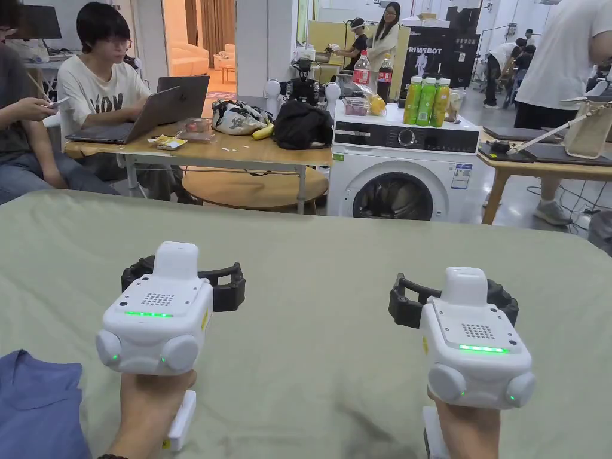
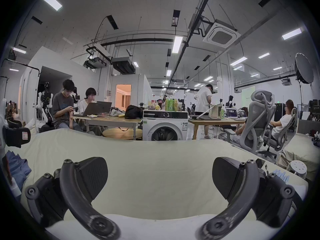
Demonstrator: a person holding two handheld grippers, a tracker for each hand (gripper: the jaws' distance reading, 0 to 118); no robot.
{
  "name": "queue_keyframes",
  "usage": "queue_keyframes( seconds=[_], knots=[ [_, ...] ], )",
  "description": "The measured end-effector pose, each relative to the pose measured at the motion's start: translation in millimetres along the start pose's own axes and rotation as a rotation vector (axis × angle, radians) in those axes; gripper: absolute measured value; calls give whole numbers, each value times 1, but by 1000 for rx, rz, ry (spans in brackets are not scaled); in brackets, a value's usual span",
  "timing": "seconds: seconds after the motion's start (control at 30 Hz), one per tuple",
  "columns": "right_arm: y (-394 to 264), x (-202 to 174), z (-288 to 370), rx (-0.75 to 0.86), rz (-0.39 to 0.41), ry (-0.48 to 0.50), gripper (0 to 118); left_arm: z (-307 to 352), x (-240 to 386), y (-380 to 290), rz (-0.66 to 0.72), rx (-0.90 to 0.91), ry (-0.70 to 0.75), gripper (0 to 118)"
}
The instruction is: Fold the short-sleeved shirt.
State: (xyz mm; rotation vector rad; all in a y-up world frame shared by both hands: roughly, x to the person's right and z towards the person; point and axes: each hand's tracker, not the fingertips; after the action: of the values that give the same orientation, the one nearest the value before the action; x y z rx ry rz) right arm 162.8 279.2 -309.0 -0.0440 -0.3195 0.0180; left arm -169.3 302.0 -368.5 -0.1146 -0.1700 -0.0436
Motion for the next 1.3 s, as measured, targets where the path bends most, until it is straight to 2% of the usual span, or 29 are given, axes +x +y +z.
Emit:
queue_keyframes(
  seconds=[0.3,0.53,0.73,1.3],
  knots=[
    [1,-5,-1,0,22,18,118,4,3,-4,-17,1,23,117],
    [-2,-2,1,-16,0,0,118,4,4,-7,-10,-5,18,117],
    [-2,0,3,-16,25,-1,118,5,5,-11,7,-11,18,117],
    [-6,-5,3,-40,12,3,118,14,2,-11,50,11,10,117]
  ],
)
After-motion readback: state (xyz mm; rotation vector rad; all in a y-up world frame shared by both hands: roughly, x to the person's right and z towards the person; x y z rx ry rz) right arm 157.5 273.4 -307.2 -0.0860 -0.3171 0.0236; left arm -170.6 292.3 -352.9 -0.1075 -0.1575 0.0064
